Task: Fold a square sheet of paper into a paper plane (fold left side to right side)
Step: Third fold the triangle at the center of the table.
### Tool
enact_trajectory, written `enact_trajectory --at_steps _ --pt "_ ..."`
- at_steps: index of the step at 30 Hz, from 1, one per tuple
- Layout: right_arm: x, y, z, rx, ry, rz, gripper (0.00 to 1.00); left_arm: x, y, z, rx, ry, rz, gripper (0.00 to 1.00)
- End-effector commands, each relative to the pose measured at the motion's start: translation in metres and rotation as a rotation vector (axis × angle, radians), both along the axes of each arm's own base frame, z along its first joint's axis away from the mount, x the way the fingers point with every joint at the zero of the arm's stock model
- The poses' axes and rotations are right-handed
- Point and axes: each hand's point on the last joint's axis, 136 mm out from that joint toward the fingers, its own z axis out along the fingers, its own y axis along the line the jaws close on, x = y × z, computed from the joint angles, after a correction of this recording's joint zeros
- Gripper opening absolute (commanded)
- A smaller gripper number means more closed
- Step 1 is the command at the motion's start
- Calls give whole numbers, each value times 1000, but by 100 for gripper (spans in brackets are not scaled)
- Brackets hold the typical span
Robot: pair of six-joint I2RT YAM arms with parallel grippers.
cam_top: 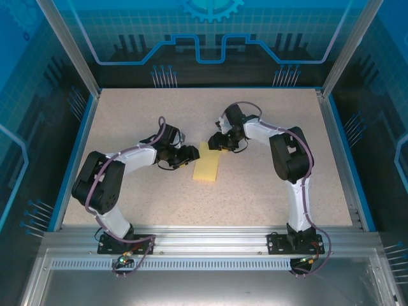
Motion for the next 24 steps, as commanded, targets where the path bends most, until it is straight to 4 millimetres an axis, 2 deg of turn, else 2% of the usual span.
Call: enact_trajectory --at_steps 1,16,20,24 --pt "-12 -5 -23 -47 58 54 54 7 -6 -3 -18 22 -18 63" --pt "-17 -4 -22 -31 60 62 53 10 -26 -26 -92 95 -93 53" --pt "-17 -2 -22 -16 59 63 52 8 -34 -24 -145 89 -121 49" --pt "-17 -2 -22 -13 56 65 53 9 -30 -24 -126 75 -114 48"
